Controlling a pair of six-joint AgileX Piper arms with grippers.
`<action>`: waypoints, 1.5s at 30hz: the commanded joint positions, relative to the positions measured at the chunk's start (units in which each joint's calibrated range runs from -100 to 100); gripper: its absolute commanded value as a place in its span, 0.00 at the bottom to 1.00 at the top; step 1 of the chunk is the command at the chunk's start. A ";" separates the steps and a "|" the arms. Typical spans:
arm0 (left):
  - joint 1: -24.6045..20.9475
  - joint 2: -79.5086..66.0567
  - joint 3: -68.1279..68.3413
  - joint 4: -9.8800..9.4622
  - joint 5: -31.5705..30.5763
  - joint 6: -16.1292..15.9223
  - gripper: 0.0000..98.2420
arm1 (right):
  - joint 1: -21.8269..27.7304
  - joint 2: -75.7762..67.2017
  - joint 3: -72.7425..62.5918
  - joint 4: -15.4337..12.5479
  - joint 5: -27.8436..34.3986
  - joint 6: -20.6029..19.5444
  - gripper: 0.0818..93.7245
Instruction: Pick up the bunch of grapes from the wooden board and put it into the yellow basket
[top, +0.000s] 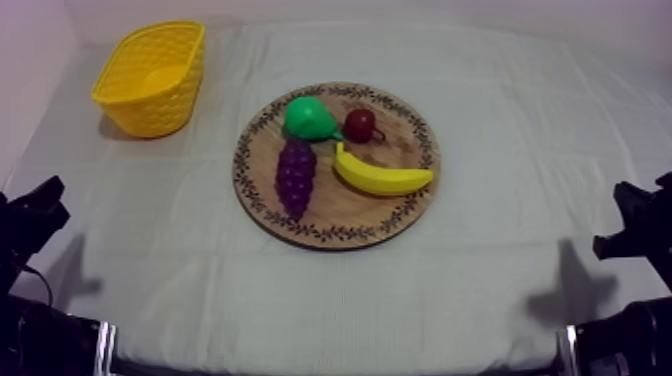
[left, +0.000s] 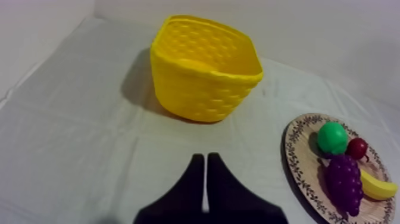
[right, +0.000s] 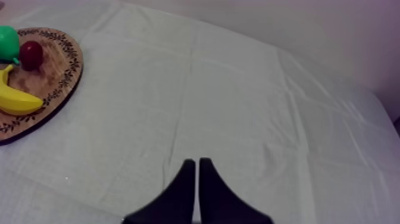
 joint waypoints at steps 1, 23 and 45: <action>-0.17 0.00 2.26 -0.45 -6.87 -2.24 0.00 | 0.00 0.00 -0.04 -0.02 0.00 0.01 0.00; 0.17 1.74 2.26 -0.45 -8.57 -2.88 0.00 | 0.00 0.00 -0.04 -0.02 0.00 0.01 0.00; 2.91 30.03 -19.63 -0.79 -21.69 -3.49 0.00 | 0.00 0.00 -0.04 -0.02 0.00 0.01 0.00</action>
